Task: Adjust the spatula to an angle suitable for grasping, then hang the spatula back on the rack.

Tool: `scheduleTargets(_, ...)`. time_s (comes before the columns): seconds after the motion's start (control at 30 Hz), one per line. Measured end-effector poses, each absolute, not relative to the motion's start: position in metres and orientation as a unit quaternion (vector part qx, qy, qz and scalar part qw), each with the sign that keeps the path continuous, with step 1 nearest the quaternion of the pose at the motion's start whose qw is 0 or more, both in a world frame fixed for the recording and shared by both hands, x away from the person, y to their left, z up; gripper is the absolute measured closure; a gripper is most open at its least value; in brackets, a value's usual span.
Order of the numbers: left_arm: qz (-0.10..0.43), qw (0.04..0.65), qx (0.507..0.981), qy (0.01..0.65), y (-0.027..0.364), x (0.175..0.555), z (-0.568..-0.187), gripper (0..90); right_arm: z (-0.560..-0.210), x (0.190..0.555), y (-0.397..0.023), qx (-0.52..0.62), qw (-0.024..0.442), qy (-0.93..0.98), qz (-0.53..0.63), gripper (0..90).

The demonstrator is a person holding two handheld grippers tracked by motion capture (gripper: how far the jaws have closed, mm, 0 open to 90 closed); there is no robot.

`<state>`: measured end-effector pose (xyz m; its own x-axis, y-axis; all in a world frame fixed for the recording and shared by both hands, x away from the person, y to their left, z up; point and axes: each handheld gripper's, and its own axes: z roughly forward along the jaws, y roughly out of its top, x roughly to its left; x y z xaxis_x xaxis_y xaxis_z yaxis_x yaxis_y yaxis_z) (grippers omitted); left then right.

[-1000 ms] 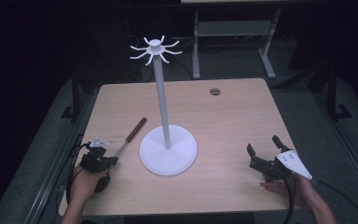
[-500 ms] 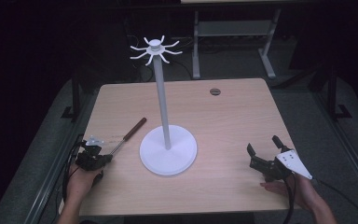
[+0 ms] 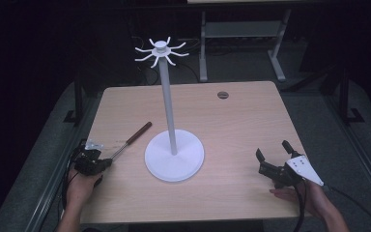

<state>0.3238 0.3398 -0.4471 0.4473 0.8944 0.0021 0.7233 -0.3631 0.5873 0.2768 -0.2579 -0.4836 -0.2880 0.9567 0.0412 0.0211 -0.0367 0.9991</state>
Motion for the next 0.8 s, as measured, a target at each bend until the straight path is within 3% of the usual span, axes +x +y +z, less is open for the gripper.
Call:
scheduleTargets(0.2, 0.157, 0.269, 0.807, 0.501, 0.34, 0.323, -0.445, 88.7, -0.484, 0.277, -0.258, 0.435, 0.408, 0.562, 0.573, 2.0)
scheduleTargets(0.53, 0.131, 0.29, 0.811, 0.491, 0.332, 0.328, -0.434, 73.6, -0.484, 0.277, -0.258, 0.434, 0.407, 0.562, 0.574, 2.0)
scheduleTargets(0.8, 0.124, 0.297, 0.82, 0.473, 0.316, 0.345, -0.419, 67.0, -0.484, 0.277, -0.259, 0.434, 0.408, 0.562, 0.574, 2.0)
